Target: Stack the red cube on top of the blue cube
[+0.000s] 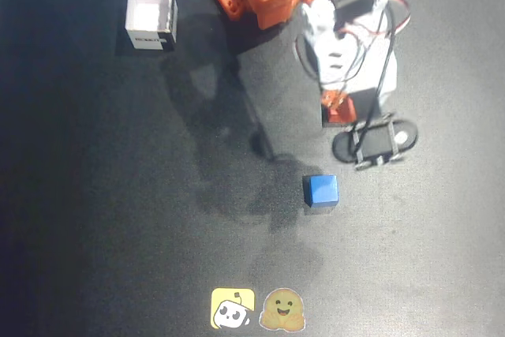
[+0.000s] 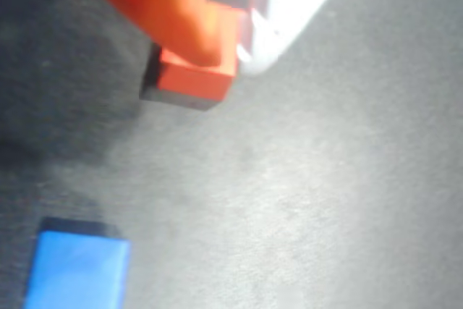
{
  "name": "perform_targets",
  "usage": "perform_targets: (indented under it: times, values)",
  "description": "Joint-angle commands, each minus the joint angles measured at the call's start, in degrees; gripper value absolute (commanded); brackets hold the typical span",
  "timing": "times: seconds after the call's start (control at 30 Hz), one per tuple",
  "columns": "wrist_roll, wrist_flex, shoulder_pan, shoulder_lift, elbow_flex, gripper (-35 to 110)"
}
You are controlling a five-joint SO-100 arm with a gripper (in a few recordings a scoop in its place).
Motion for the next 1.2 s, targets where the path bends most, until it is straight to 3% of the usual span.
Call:
perform_targets:
  times: [0.0, 0.67, 1.17]
  values:
    - [-0.35, -0.88, -0.09, 0.79, -0.35, 0]
    - [-6.15, -2.11, 5.36, -11.34, -15.91, 0]
    - [-5.98, -0.35, 3.52, 22.94, 18.02, 0]
